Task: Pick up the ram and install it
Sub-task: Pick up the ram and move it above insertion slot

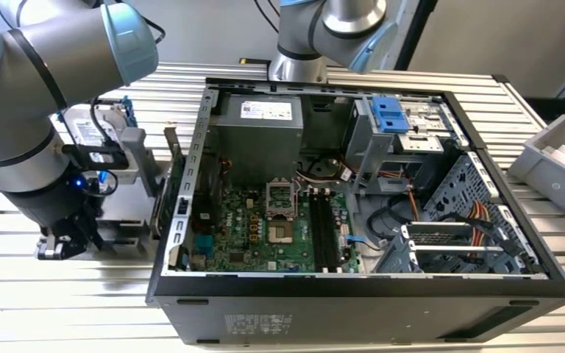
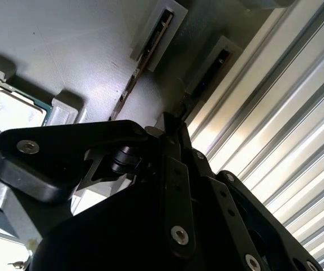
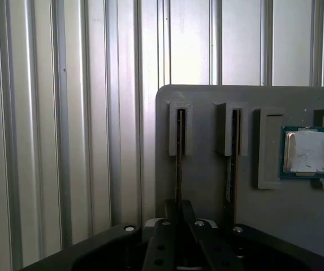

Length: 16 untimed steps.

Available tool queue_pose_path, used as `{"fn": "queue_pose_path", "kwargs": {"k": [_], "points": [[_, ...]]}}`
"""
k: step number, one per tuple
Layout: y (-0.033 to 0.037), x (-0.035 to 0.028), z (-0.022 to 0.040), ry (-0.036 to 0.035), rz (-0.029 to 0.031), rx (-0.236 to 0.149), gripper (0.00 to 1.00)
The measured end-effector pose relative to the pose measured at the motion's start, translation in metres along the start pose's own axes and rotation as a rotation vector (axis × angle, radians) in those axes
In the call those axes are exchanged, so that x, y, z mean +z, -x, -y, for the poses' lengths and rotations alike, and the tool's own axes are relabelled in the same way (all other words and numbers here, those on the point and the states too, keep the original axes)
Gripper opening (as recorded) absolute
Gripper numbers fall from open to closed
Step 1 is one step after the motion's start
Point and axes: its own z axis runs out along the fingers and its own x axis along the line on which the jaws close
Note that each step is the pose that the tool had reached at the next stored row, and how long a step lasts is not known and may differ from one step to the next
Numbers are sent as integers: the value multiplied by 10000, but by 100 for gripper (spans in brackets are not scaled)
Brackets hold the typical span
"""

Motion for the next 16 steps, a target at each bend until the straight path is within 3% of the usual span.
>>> {"fn": "queue_pose_path", "kwargs": {"k": [11, 16], "points": [[0, 8, 0, -1, 1, 1, 0], [1, -62, -1, -2, 2, 0, 0]]}}
